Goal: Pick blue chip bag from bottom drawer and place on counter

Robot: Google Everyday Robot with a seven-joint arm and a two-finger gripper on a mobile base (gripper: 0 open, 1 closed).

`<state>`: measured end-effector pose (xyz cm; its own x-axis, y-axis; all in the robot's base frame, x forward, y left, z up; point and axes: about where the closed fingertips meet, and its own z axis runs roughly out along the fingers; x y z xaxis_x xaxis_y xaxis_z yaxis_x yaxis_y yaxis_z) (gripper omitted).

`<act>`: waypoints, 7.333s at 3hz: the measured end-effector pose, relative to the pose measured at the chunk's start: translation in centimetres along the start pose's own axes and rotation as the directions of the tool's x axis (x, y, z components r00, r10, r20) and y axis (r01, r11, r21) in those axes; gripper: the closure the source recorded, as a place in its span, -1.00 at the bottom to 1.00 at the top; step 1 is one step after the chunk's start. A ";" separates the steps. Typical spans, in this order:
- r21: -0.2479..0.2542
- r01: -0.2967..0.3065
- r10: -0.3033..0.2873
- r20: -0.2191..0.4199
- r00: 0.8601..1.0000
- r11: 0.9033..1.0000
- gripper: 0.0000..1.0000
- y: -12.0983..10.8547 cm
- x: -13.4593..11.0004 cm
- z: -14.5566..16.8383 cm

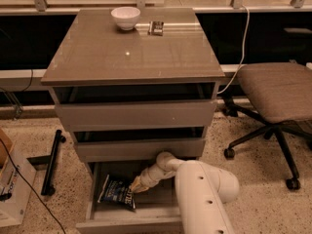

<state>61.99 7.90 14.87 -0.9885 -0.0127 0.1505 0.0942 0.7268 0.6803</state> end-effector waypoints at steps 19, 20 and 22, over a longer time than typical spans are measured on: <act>0.632 0.718 -0.914 0.407 0.013 0.291 1.00 41.9 8.8 -67.8; 0.643 0.714 -0.908 0.419 -0.027 0.276 1.00 44.4 5.6 -68.0; 0.656 0.702 -0.897 0.439 -0.054 0.279 1.00 48.5 -0.3 -68.9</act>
Offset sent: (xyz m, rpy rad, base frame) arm -0.0423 -0.0730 0.1138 0.0834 -0.0273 -0.0342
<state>74.97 -4.19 97.22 -0.0834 -0.3494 -0.9332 -0.7447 0.6442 -0.1746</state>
